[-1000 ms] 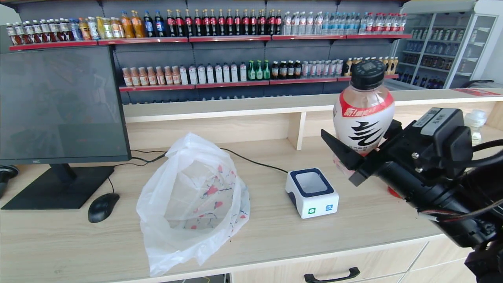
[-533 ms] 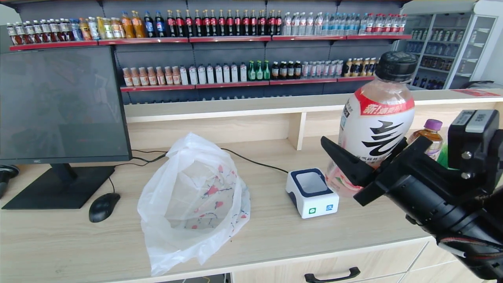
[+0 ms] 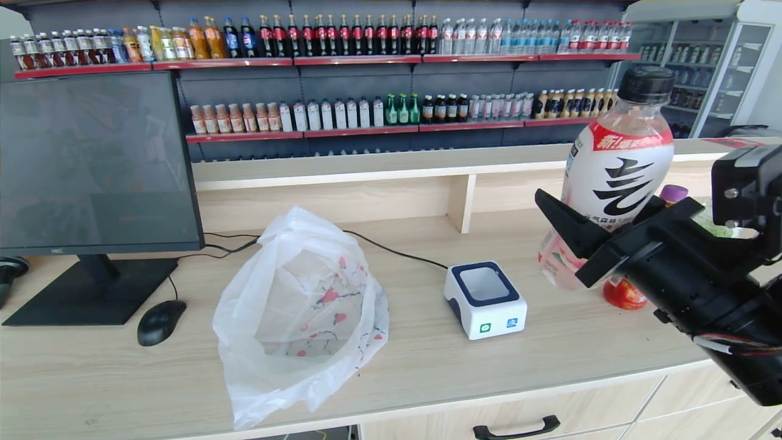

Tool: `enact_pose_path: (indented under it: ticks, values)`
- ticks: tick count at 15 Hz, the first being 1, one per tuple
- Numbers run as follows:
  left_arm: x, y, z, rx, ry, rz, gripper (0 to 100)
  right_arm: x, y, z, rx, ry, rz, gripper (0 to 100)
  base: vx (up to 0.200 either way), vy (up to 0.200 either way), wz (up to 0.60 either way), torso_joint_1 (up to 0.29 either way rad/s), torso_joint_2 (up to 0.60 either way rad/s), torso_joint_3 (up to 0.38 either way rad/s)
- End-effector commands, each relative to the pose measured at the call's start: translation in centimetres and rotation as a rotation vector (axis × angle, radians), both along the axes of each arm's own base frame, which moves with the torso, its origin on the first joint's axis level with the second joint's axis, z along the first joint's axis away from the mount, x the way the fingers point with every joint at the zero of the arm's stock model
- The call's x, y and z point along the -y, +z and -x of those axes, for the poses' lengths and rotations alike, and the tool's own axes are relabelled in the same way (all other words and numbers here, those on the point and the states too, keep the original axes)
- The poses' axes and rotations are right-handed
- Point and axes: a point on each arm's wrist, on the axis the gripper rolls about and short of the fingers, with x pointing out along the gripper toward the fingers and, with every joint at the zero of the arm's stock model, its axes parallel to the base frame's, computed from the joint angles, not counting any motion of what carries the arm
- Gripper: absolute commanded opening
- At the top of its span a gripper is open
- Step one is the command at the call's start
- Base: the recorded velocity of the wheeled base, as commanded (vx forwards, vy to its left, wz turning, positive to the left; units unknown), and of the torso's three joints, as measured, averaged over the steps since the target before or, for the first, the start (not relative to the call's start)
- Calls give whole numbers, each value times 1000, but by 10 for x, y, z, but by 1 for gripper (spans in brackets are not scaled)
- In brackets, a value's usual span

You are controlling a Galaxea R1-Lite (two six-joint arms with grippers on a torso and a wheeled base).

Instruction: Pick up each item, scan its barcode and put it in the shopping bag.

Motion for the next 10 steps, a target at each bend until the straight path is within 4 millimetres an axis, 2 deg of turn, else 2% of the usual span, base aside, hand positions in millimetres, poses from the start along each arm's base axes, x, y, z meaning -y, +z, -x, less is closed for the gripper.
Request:
enact_pose_path:
  ticks: [1, 3, 5, 10]
  values:
    - [0, 0, 0, 0, 0, 1, 100, -14, 5, 10, 18, 21, -40, 0, 0, 0, 0, 0, 0, 0]
    - [0, 0, 0, 0, 0, 1, 100, -23, -1, 15, -48, 36, -107, 0, 0, 0, 0, 0, 0, 0]
    - [0, 0, 0, 0, 0, 1, 100, -30, -2, 10, -71, 74, -137, 0, 0, 0, 0, 0, 0, 0]
    - [0, 0, 0, 0, 1, 1, 100, -25, -1, 20, -96, 208, -237, 0, 0, 0, 0, 0, 0, 0]
